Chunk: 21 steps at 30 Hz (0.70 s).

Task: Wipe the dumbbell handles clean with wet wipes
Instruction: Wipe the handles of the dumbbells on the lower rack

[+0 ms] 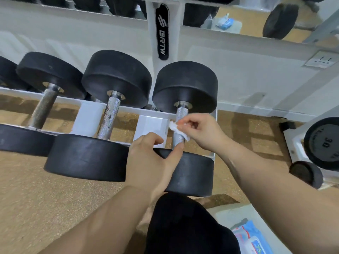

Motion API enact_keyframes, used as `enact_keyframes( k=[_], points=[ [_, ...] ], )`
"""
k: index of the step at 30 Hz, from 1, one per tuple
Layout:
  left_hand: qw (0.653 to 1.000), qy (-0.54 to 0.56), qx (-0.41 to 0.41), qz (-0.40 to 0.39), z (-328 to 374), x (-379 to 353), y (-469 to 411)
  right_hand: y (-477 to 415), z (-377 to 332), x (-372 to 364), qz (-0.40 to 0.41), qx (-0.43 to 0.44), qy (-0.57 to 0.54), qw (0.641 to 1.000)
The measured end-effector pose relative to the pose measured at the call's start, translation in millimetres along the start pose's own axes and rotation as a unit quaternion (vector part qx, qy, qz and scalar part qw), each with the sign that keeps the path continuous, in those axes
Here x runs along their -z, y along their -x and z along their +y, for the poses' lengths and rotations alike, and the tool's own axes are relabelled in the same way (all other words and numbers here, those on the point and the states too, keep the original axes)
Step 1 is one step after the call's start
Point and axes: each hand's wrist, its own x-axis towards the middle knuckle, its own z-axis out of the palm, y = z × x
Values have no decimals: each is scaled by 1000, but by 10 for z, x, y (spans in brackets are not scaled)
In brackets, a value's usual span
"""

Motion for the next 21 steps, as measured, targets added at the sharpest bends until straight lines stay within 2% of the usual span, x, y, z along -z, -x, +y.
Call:
enact_keyframes(
  k=[3, 10, 16, 21],
  points=[
    [1000, -8, -1, 9, -1, -10, -11, -133, 6, -73, 78, -13, -67, 995],
    [1000, 7, 13, 7, -12, -7, -1, 134, 168, -145, 31, 0, -135, 990],
    [1000, 18, -2, -2, -24, -2, -10, -74, 143, -184, 96, 7, -153, 983],
    [1000, 5, -5, 5, -27, -14, -26, 201, 260, -184, -4, -9, -188, 982]
  ],
)
